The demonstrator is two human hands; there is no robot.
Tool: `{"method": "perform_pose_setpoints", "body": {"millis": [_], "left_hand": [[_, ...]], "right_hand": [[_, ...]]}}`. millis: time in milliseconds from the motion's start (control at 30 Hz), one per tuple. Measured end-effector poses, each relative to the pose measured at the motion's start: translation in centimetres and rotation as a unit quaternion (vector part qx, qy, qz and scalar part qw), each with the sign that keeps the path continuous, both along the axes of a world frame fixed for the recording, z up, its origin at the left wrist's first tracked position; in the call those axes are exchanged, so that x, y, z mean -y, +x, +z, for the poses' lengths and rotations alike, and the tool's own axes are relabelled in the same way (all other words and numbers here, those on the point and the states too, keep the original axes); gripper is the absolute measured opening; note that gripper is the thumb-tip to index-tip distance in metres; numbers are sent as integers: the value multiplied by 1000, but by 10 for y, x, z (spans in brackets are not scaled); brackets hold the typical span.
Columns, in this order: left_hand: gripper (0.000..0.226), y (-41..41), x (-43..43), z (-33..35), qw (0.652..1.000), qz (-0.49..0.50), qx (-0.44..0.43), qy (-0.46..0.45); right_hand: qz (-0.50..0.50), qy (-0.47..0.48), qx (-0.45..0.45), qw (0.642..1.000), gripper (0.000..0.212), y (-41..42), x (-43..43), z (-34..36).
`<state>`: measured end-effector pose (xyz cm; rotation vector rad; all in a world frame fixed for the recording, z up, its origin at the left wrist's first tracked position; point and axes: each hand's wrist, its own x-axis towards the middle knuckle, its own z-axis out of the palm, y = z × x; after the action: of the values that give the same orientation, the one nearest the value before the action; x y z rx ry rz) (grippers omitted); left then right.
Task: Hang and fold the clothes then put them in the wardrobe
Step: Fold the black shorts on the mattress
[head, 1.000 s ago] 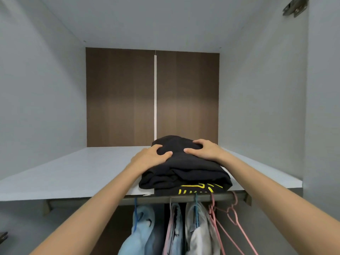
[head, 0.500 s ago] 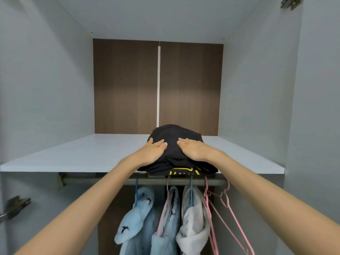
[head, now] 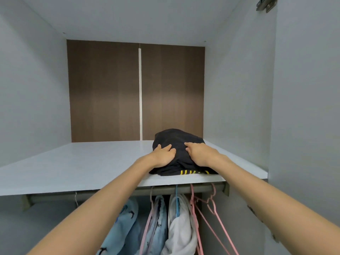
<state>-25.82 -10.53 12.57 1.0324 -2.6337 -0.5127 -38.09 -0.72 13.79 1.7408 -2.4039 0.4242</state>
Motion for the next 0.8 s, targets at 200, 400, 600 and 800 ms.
{"method": "perform_pose_setpoints", "body": {"millis": [200, 400, 600, 800], "left_hand": [[58, -65, 12, 2, 999, 6, 39, 20], [58, -105, 10, 5, 999, 1, 34, 41], [57, -126, 9, 5, 999, 3, 10, 48], [57, -128, 3, 8, 996, 11, -22, 81]], "right_hand": [[-60, -1, -19, 998, 44, -51, 3, 2], [-105, 3, -21, 994, 44, -84, 2, 5], [-145, -26, -34, 989, 42, -99, 0, 2], [-155, -65, -24, 986, 39, -101, -5, 2]]}}
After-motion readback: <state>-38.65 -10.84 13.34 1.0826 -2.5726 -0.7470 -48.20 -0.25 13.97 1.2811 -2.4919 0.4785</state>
